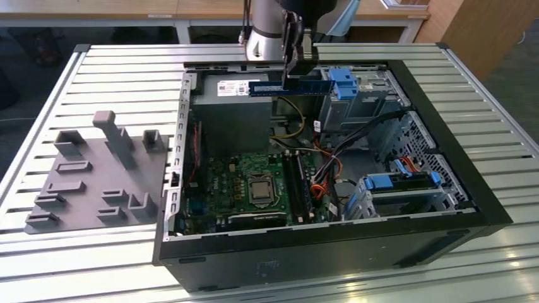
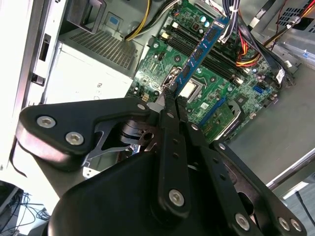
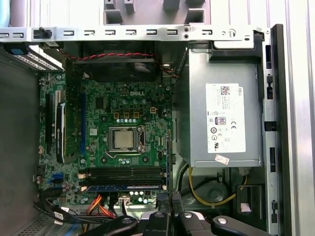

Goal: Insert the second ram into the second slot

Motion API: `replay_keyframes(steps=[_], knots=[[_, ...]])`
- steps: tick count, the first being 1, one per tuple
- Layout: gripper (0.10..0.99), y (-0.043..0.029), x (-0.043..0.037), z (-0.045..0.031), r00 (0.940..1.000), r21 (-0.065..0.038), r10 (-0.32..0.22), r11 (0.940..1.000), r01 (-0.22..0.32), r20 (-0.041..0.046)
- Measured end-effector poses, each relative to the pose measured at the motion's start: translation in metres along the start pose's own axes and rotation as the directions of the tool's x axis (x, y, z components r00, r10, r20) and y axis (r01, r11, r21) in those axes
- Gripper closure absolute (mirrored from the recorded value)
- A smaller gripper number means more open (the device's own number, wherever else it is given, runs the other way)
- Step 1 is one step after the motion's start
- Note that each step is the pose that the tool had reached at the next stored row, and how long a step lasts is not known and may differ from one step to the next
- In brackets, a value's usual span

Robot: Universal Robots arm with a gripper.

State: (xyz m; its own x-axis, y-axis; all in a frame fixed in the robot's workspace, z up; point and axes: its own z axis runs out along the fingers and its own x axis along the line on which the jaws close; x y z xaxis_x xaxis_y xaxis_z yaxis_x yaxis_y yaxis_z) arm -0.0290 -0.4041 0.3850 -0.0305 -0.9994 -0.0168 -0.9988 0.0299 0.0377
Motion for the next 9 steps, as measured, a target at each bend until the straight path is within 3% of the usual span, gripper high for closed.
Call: replay_keyframes(steps=[9], knots=[[0.953, 0.0, 0.0, 0.0, 0.9999, 0.0, 0.01, 0.9999, -0.01, 0.0003]])
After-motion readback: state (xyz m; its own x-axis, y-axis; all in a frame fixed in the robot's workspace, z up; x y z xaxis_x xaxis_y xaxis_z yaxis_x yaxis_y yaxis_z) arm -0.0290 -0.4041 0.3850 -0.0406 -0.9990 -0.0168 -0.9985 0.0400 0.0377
